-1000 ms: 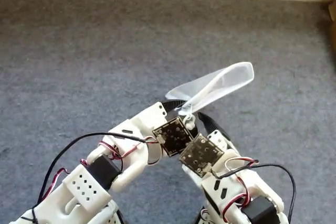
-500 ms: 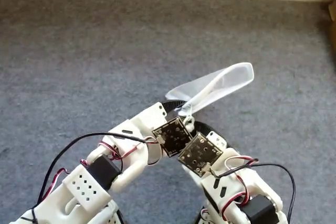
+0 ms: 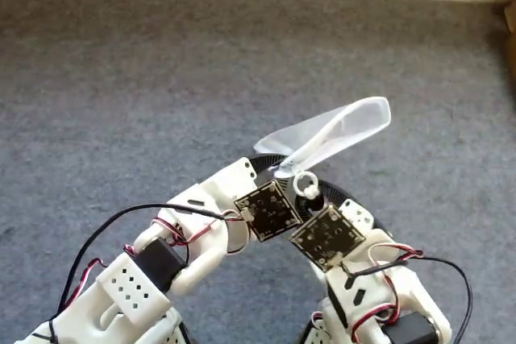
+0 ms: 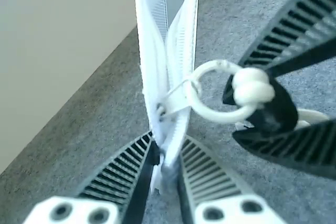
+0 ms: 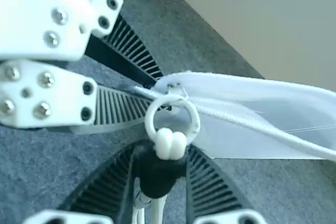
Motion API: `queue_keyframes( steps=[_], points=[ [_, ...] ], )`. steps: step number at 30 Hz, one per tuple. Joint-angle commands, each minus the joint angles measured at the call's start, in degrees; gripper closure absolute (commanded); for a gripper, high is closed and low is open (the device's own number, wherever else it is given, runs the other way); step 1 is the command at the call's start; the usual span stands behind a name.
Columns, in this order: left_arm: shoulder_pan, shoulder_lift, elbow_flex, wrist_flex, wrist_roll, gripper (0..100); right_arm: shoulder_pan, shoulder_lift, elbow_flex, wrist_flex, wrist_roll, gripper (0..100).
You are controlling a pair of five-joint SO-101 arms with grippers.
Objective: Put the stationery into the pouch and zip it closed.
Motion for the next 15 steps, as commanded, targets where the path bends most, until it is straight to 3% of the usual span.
queue_keyframes(
  steps=[1, 6, 15],
  points=[
    [-1.4, -0.3, 0.0, 0.2, 0.4, 99, 1.2, -0.4, -5.8, 0.1, -3.5, 99.2],
    [-1.4, -0.3, 0.0, 0.2, 0.4, 99, 1.4, -0.4, -7.9, -0.7, -6.2, 99.2],
    [-2.3, -0.3, 0.4, 0.1, 0.4, 99, 10.9, -0.4, -7.5, -8.7, -12.1, 99.2]
  ],
)
